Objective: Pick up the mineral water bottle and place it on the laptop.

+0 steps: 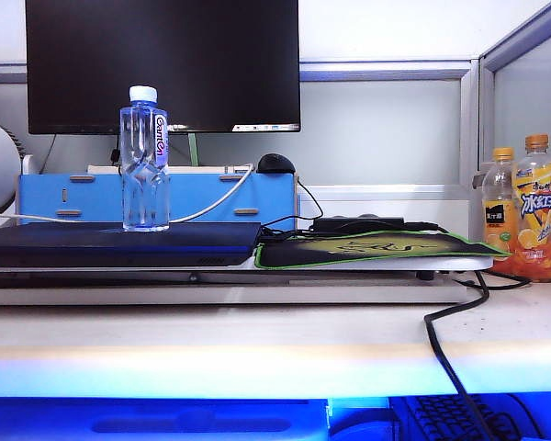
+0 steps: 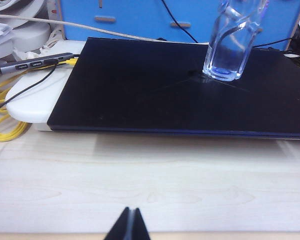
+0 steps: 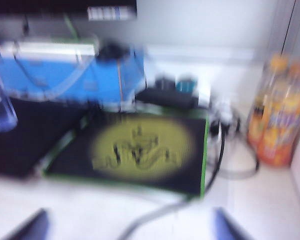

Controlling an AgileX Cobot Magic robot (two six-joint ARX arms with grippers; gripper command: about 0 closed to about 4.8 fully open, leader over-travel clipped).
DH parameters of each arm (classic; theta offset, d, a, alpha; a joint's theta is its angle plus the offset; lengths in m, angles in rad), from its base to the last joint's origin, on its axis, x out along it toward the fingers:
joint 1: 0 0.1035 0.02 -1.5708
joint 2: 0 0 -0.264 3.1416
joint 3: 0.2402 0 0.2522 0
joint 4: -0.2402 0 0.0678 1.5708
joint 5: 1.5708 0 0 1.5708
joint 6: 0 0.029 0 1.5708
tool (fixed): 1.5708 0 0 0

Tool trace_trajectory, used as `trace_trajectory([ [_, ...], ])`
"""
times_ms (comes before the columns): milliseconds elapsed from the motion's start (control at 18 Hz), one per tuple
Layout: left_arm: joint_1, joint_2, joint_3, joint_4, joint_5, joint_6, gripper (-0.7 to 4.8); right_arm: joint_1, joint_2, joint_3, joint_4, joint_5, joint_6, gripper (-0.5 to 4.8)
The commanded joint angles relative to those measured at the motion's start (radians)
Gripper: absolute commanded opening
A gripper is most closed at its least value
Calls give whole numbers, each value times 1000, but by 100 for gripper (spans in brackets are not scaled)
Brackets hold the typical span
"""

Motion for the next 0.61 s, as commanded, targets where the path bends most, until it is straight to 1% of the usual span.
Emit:
trace_trajectory([
  [55, 1, 0, 1, 5, 3, 1, -2, -1, -12, -68, 48, 2, 12, 288],
  [166, 1, 0, 1, 5, 3, 1, -2, 0, -18, -96, 65, 0, 56, 171],
  [277, 1, 0, 1, 5, 4, 1, -2, 0, -18, -108, 58, 1, 72, 111],
  [443, 1, 0, 1, 4, 3, 1, -2, 40, -24, -158, 61, 27, 95, 102],
  [610, 1, 0, 1, 5, 3, 1, -2, 47, -24, -243, 62, 22, 171, 102],
])
